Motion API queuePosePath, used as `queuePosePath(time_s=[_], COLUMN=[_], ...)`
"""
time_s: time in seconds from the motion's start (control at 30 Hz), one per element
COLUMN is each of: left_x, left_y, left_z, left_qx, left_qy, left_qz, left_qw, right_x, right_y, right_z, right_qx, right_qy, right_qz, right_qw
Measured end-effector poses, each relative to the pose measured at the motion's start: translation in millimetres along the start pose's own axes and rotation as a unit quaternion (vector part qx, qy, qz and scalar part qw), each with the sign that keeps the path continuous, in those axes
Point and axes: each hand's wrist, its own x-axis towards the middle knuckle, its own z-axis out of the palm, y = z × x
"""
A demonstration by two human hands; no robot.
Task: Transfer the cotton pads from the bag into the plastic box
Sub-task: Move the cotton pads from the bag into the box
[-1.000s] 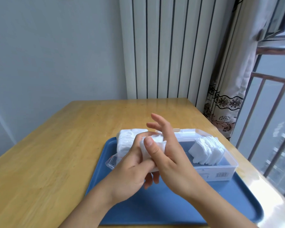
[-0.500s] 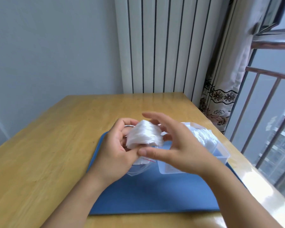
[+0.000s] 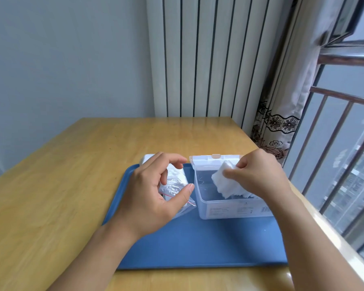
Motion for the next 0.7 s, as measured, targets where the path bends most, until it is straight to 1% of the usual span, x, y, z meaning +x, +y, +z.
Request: queuePosePath(time_s=[0.07,0.2,0.33,0.4,0.47,0.53,0.57,0.6,0.67,0.7], left_x=[-0.4,-0.7,-0.1,-0.2,-1.8,-3.7,-4.5,-4.3,-2.3,-1.0], left_y=[-1.2,-3.3,-1.8,0.4,2.7,4.2,4.6,5.5,4.3,2.4], left_z=[0.8,0.7,0.2,1.8,5.7,10.3,11.7,12.0,8.5,5.0], left_qx=[-0.003,-0.002,0.01,0.027,0.039,0.038,0.038,0.037,0.041,0.047], left_qy=[-0.008,-0.011,-0.002,-0.005,-0.022,-0.039,-0.044,-0.045,-0.042,-0.039], left_qz=[-0.001,0.002,0.009,0.031,0.063,0.077,0.079,0.081,0.078,0.072], left_qw=[1.0,1.0,1.0,0.999,0.997,0.996,0.995,0.995,0.995,0.996], right_x=[1.6,3.8,3.3,2.8,3.3,3.9,4.2,5.3,5.6,5.6], right_y=[-0.2,1.1,0.9,0.8,1.6,0.2,-0.6,-0.5,-2.1,-2.9], right_z=[6.9,13.2,14.5,15.5,15.2,11.8,10.1,7.9,0.9,-3.2], right_qx=[-0.042,-0.073,-0.074,-0.065,-0.046,-0.01,0.008,0.025,0.09,0.151], right_qy=[0.027,0.056,0.058,0.067,0.061,0.053,0.07,0.105,0.176,0.172], right_qz=[0.022,0.043,0.038,0.035,0.034,0.046,0.046,0.035,-0.02,-0.048], right_qw=[0.999,0.995,0.995,0.995,0.997,0.998,0.996,0.994,0.98,0.972])
